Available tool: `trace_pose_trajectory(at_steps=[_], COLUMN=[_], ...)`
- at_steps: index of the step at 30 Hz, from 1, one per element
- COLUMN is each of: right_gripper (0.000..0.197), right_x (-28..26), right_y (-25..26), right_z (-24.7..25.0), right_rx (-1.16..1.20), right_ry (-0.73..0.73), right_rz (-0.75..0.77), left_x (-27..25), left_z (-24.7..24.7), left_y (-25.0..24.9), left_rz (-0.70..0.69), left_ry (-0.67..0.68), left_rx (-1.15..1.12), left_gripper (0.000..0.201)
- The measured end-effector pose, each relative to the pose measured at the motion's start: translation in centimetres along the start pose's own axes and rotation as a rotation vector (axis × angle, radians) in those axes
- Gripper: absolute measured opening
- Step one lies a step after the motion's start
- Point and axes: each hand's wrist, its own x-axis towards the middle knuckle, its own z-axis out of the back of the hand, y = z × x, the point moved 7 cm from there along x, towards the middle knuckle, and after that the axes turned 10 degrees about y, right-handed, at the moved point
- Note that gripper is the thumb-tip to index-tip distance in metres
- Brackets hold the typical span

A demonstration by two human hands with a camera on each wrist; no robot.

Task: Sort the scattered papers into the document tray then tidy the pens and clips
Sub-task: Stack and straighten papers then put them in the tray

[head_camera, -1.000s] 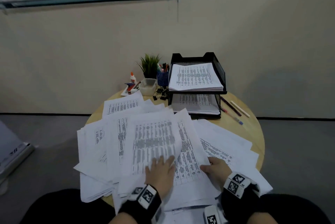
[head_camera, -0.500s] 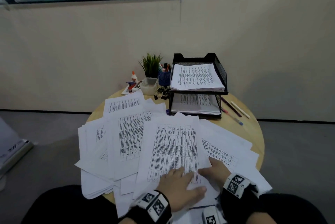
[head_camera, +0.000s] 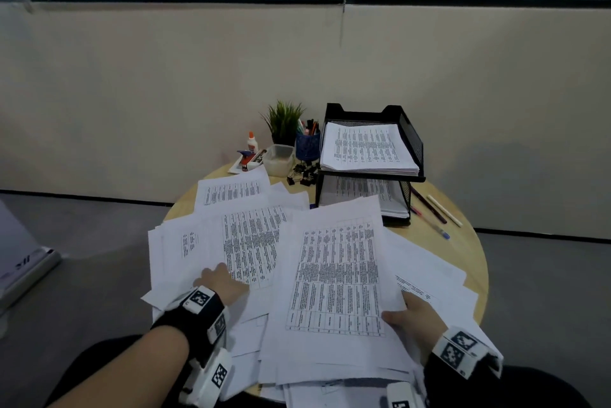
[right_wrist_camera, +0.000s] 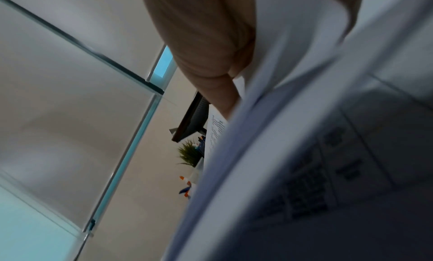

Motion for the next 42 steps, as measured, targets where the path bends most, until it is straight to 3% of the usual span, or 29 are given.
trace_pose_trajectory(at_steps=[3, 7, 10, 12, 16, 18, 21, 22, 26, 29, 34, 39, 42], right_gripper=[0.025, 0.03, 0.027, 0.02, 0.027, 0.03, 0.036, 0.037, 0.037, 0.037, 0.034, 0.029, 0.022], right_x=[-1.1, -2.0, -3.1, -3.4, -1.9, -1.2, -0.5, -0.3, 0.1, 0.0, -0.7, -1.4, -2.1], right_y=[0.7, -0.2, 0.3, 0.2, -1.5, -2.3, -2.8, -2.8, -2.8, -2.6, -2.1, -1.6, -1.1], right_z=[1.3, 2.7, 3.2, 4.0, 4.8, 4.5, 4.1, 4.1, 4.2, 4.2, 3.7, 2.7, 1.8], right_rx=[0.043, 0.325, 0.314, 0.216, -0.061, -0.093, -0.149, -0.155, -0.223, -0.234, -0.199, -0.069, 0.074], right_ry=[-0.015, -0.05, -0.063, -0.132, -0.217, -0.217, -0.201, -0.195, -0.181, -0.178, -0.177, -0.142, -0.115], right_rz=[0.027, -0.007, 0.015, 0.007, -0.071, -0.128, -0.186, -0.195, -0.208, -0.192, -0.176, -0.15, -0.125], left_x=[1.3, 1.9, 2.1, 2.1, 2.1, 2.3, 1.7, 1.7, 2.4, 1.8, 0.8, -0.4, -0.8], left_z=[0.8, 1.3, 1.4, 1.6, 1.3, 1.0, 1.6, 1.6, 2.9, 5.0, 9.4, 11.8, 10.8], left_y=[1.7, 2.1, 1.9, 1.3, 0.1, -0.4, -0.3, -0.4, 0.3, 1.0, 1.9, 1.7, 1.2], left_rz=[0.102, 0.155, 0.186, 0.164, 0.104, 0.018, 0.028, -0.006, -0.041, -0.098, -0.189, -0.254, -0.319], left_ry=[-0.017, 0.028, 0.065, 0.055, 0.029, 0.085, 0.021, 0.037, -0.03, -0.146, -0.321, -0.321, -0.237], left_rx=[-0.046, -0.078, -0.113, -0.092, -0.067, -0.154, -0.376, -0.292, -0.495, -0.577, -0.695, -0.779, -0.812], left_gripper=[0.058, 0.044, 0.046, 0.041, 0.034, 0.037, 0.036, 0.031, 0.023, 0.011, 0.026, 0.025, 0.01])
